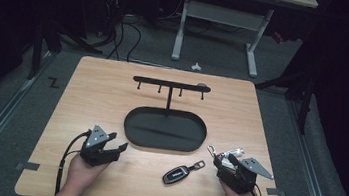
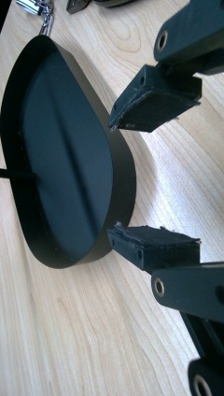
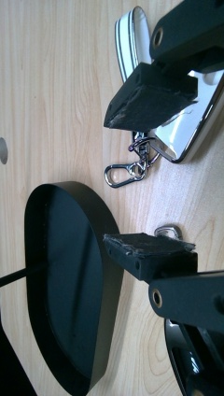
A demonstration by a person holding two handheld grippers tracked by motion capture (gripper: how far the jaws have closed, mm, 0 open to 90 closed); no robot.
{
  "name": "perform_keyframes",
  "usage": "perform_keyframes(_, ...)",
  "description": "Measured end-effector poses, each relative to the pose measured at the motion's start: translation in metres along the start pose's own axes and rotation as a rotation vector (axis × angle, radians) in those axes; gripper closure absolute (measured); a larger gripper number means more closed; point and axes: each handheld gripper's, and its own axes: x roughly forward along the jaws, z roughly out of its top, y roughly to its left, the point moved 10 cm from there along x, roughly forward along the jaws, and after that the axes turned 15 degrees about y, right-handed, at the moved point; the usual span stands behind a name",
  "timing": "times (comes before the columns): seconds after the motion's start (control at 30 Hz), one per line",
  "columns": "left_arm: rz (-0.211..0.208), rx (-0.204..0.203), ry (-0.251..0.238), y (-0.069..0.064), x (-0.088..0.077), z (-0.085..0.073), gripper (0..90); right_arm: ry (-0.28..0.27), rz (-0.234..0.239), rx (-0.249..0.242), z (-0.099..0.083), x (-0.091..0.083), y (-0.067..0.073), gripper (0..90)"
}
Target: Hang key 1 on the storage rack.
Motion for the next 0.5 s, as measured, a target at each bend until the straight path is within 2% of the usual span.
perform_keyframes(0.27, -0.022, 0.027, 0.003, -0.010, 0.006, 0.004, 41.0, -0.010, -0.022, -0.001, -0.004, -0.009, -0.006, 37.8)
perform_keyframes(0.37, -0.024, 0.064, 0.013, -0.018, 0.008, 0.003, 41.0, -0.016, -0.026, 0.031, -0.005, -0.013, -0.012, 38.0)
perform_keyframes(0.43, -0.025, 0.069, 0.013, -0.020, 0.009, 0.003, 40.9, -0.018, -0.027, 0.028, -0.005, -0.014, -0.013, 38.0)
perform_keyframes(0.5, -0.029, 0.094, 0.015, -0.026, 0.010, 0.004, 41.0, -0.011, -0.028, 0.019, -0.007, -0.013, -0.013, 38.1)
